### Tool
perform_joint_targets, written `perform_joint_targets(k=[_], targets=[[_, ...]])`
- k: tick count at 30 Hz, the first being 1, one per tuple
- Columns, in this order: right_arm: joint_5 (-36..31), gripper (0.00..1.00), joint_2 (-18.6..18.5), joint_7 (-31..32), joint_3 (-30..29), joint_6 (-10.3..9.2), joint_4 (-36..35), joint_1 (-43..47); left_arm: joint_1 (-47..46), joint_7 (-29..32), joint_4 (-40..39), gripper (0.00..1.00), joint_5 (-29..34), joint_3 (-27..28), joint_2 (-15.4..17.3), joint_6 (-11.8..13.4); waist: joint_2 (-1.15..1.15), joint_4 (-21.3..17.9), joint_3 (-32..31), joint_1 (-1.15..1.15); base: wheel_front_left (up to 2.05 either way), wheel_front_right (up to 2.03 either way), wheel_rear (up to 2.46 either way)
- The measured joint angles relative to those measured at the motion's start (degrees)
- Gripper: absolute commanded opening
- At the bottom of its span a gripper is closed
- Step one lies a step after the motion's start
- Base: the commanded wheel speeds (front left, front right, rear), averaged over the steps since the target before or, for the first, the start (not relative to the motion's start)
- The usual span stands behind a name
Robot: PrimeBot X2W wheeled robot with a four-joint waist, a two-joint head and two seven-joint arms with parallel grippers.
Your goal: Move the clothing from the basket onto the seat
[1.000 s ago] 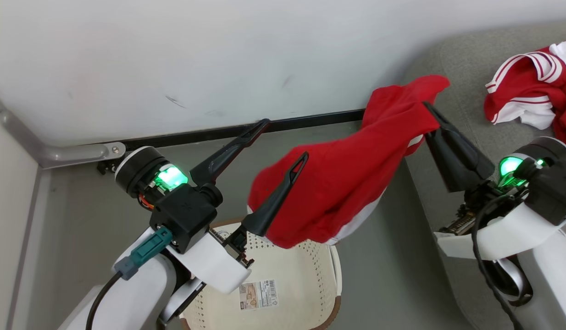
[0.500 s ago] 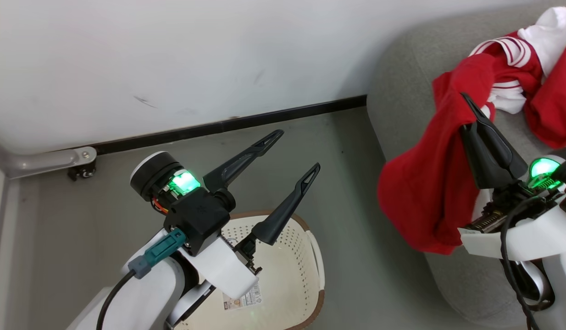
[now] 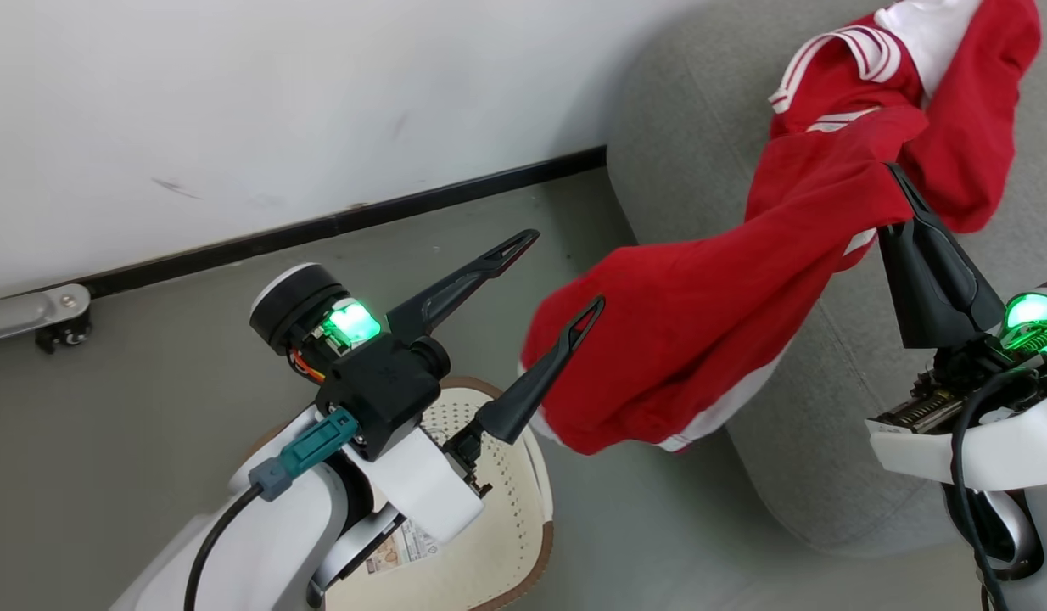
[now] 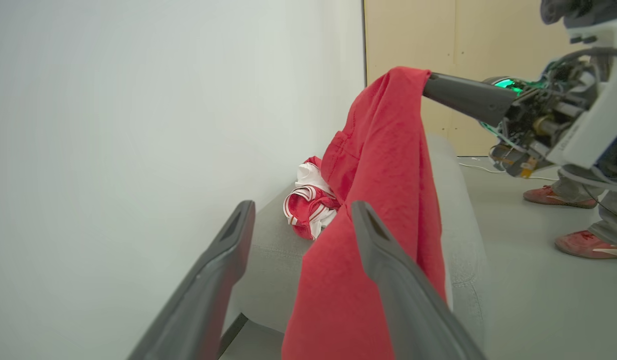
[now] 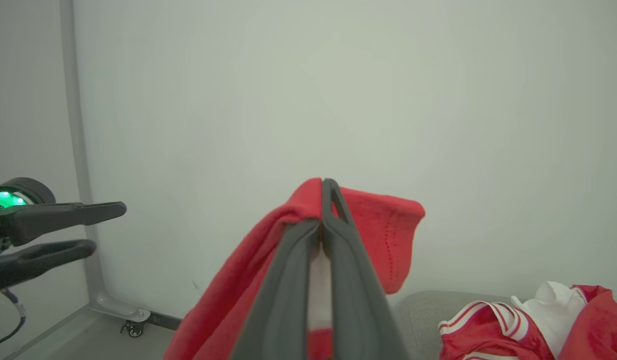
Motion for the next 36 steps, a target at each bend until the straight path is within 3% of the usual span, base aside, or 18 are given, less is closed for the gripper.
perform_joint_targets(k=[26, 36], targets=[[-0.4, 0.00, 2.2, 0.0, 0.0, 0.00, -1.7, -0.2, -2.6, 1.9, 0.2, 1.00, 0.6, 0.1, 1.8, -0.5, 0.00, -10.5, 4.2, 0.00, 0.00, 0.00, 0.00], [-0.4, 0.00, 1.8, 0.0, -0.9, 0.00, 1.2, -2.3, -2.7, 3.6, -1.4, 1.00, 1.1, 0.3, 2.5, -0.4, 0.00, -12.9, 6.1, 0.00, 0.00, 0.00, 0.00]])
